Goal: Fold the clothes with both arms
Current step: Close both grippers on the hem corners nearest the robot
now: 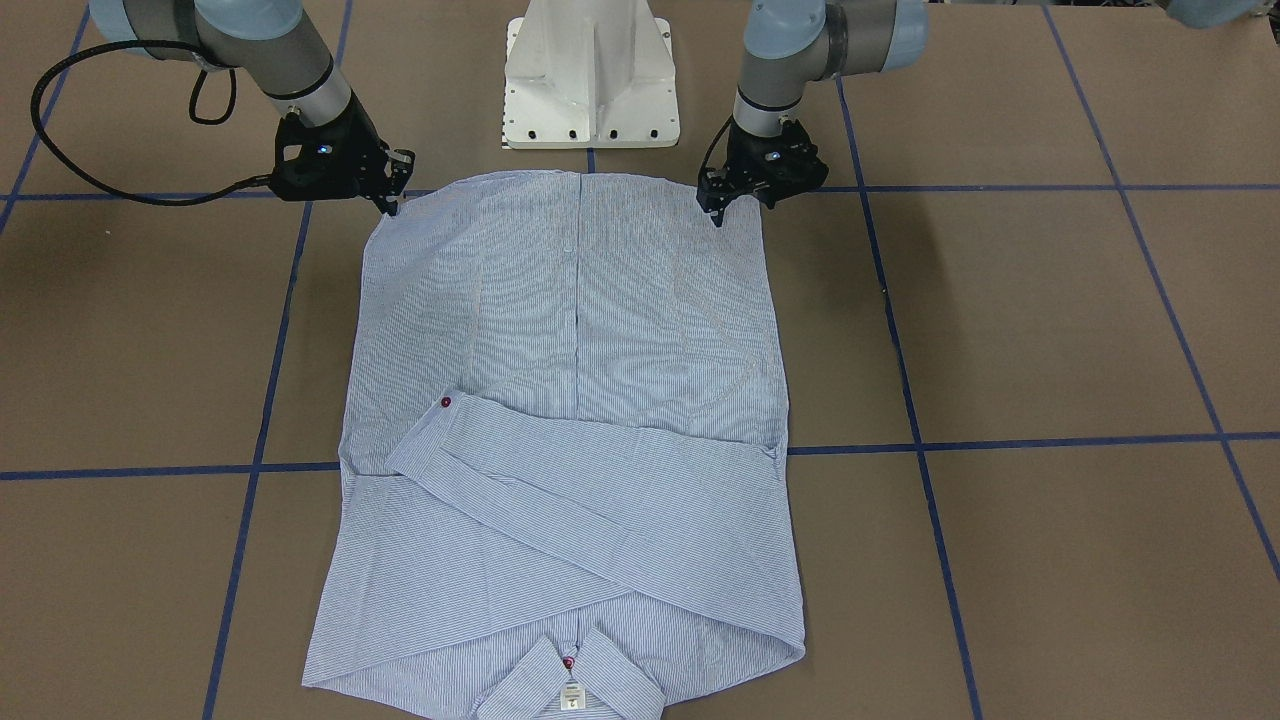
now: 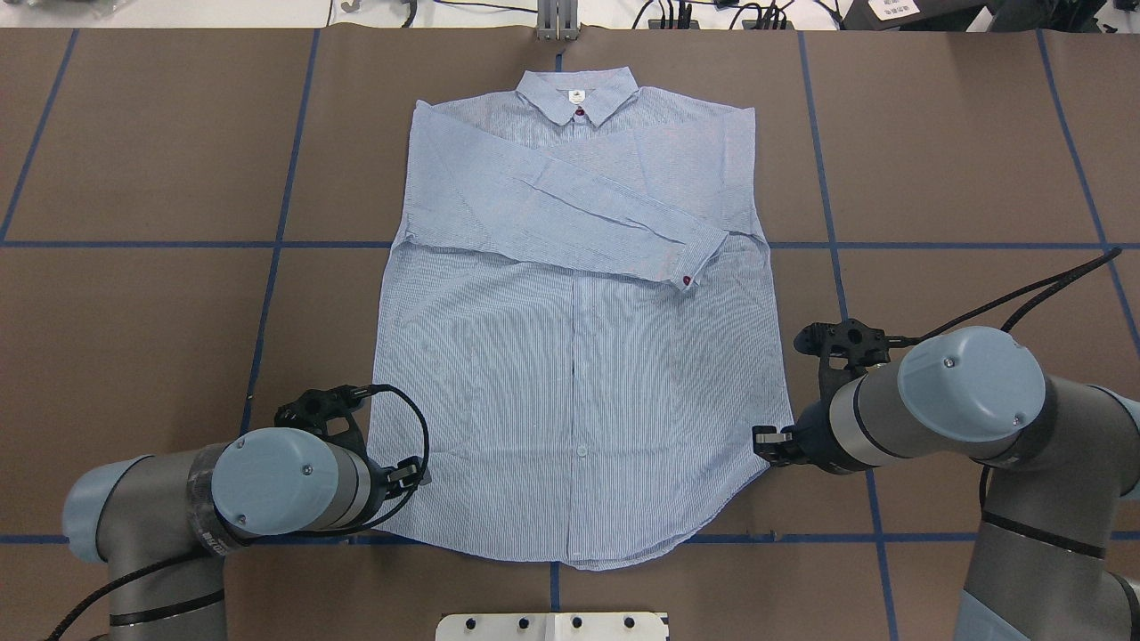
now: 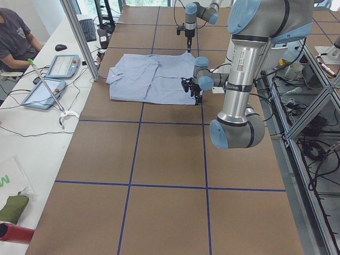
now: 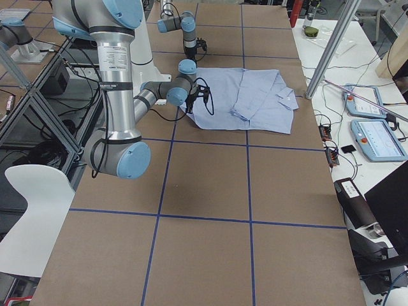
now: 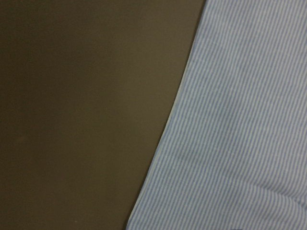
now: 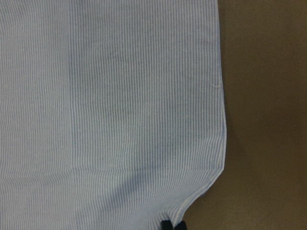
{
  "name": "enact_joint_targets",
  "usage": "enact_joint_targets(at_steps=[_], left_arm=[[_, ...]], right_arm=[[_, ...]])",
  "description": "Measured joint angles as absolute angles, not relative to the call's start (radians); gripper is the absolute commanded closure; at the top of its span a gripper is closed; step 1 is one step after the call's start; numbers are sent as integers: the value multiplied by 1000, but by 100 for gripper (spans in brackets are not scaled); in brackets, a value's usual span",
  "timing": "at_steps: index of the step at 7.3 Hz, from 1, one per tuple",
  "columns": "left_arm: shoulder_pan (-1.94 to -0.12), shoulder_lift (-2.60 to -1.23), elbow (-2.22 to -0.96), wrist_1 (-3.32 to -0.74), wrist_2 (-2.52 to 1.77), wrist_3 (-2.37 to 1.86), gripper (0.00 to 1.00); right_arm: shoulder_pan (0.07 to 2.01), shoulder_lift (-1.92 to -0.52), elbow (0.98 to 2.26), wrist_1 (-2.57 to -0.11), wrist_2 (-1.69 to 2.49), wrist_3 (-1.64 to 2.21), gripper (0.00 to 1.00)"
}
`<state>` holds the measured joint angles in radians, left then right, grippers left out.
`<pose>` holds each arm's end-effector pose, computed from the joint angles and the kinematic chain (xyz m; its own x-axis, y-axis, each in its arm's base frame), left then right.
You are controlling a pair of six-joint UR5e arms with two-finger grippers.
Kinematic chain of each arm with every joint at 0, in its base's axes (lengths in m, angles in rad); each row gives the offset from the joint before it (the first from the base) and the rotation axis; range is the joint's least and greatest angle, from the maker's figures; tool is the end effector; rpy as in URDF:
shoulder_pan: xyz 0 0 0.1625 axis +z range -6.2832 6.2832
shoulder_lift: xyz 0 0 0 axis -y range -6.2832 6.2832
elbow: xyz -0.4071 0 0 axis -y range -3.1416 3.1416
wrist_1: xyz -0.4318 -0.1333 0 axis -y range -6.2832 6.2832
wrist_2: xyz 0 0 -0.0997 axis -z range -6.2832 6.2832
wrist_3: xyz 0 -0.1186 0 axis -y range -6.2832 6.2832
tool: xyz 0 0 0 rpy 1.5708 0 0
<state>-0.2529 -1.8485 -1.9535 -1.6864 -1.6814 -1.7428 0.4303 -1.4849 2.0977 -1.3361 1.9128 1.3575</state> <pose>0.5570 -0.2681 0.3034 0.6511 -0.3440 -0.6766 0.2895 0.9366 -0.1975 -0.4499 -0.3094 0.3190 0.6227 0.0664 0.7796 -0.0334 0.9977 -0.0583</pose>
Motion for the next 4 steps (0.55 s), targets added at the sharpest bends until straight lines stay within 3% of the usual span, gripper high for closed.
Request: enact_joint_targets(at_steps=[4], left_arm=[[-253, -1835, -1956, -1686, -1681, -1743, 42]], right_arm=[[433, -1485, 2097, -1336, 1913, 1358, 100]])
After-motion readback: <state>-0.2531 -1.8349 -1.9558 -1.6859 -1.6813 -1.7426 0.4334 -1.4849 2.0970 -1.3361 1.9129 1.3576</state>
